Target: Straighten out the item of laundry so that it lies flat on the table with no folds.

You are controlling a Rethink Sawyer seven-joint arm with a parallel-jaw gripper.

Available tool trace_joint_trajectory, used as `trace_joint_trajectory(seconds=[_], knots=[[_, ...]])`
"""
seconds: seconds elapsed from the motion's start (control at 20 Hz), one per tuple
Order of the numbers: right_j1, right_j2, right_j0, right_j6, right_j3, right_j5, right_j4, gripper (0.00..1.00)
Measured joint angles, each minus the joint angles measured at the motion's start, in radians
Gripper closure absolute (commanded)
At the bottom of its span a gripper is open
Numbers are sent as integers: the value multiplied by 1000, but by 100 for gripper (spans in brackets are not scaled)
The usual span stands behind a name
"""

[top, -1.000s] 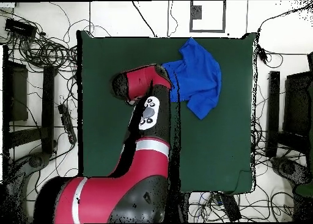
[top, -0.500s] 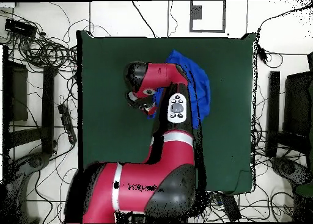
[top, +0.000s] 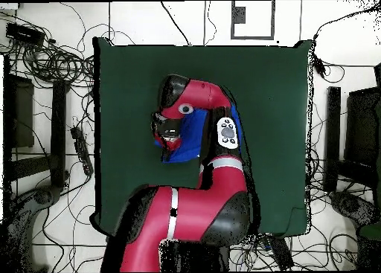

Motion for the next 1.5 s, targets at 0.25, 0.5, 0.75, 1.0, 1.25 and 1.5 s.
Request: trace_joint_trajectory(seconds=[0.25,0.5,0.75,1.0,1.25,1.5], knots=[[59,96,-18,0,-39,213,39,100],[138,200,-19,0,-141,425,40,100],[245,365,-22,-1,-313,610,-111,100],[274,521,-28,-48,-442,630,-427,0],[288,674,-57,-117,-490,631,-623,0],[283,810,-85,-161,-512,649,-757,0]])
